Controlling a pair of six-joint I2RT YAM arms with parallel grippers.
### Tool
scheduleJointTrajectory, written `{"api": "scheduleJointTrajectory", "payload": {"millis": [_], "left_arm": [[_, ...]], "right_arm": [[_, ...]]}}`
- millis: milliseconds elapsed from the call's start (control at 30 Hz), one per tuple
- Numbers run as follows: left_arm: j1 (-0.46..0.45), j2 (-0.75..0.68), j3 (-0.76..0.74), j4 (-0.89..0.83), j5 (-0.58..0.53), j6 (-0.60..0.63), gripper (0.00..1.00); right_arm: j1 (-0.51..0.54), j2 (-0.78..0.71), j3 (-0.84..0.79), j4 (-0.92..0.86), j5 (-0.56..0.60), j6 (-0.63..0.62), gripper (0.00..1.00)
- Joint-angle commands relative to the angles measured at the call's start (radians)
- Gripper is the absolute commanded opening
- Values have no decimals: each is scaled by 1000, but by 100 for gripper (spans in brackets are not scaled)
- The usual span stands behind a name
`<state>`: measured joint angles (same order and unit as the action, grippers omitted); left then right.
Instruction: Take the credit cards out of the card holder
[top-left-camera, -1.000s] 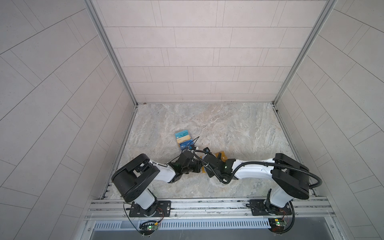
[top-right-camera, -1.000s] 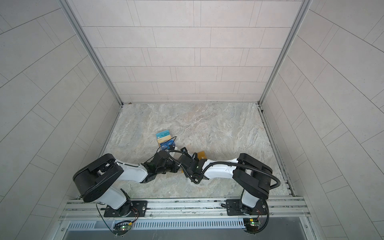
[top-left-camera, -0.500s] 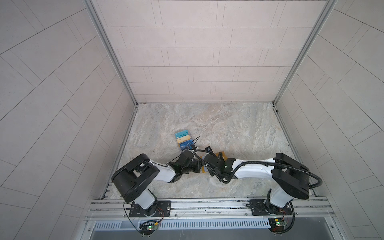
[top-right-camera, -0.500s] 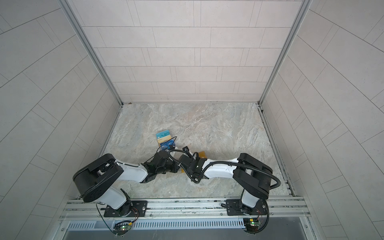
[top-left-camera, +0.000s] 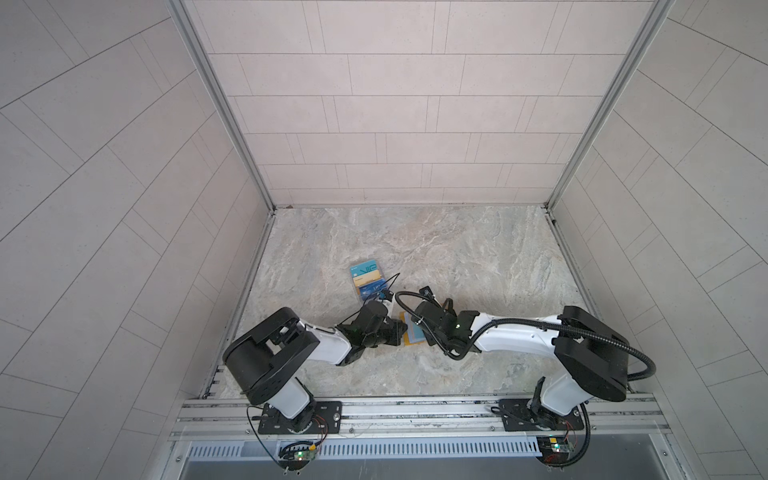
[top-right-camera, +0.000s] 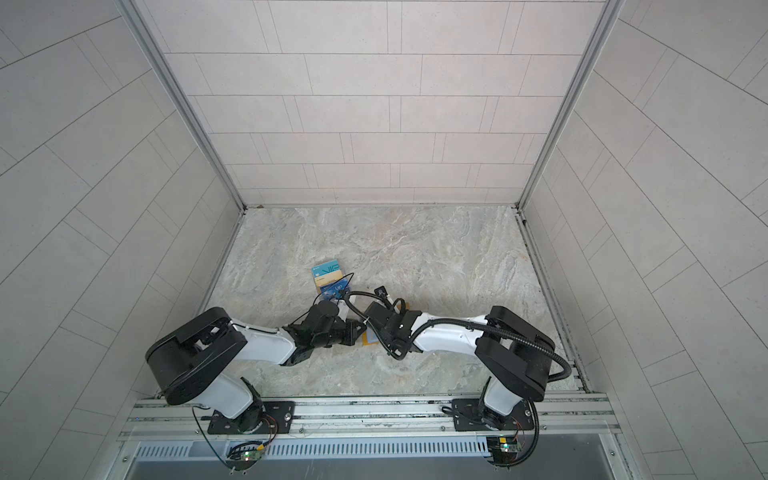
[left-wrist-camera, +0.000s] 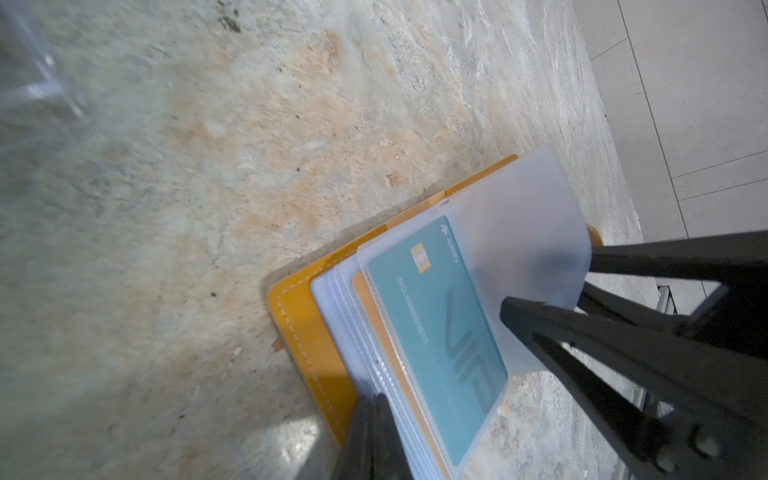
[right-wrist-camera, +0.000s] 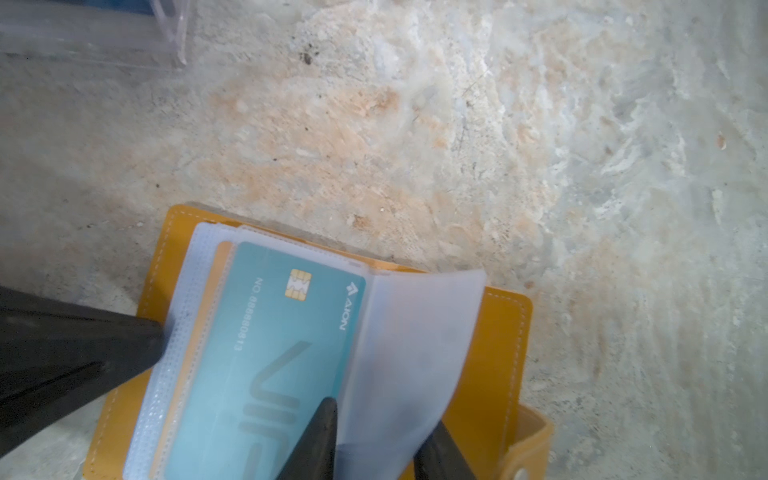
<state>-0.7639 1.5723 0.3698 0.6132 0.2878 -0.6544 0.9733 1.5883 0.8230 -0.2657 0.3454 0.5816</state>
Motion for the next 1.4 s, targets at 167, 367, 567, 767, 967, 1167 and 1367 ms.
{"api": "scheduleJointTrajectory", "payload": {"millis": [167,367,567,767,967,1167,1367], "left_arm": [[3,9,-5,-99,-12,16,0],[4,8,-2,-105,-13,18,0],[3,5,3,-109,-14,18,0],[4,-3,5,-123,-16,25,0],[3,-6,9,-129,-18,27,0],[3,-9,11,-130,-19,27,0],[3,-9,16,-136,-21,27,0]], "right_arm": [[-47,-54,-44,-58,23,21,34],[-62,-78,-61,-77,30,24,35],[-62,-104,-52,-133,72,23,35],[-62,-175,-36,-186,80,2,36],[-79,-231,15,-170,-167,-67,38],[-132,-201,40,-108,-422,-45,38],[-219,-139,-15,21,-626,-6,36]]}}
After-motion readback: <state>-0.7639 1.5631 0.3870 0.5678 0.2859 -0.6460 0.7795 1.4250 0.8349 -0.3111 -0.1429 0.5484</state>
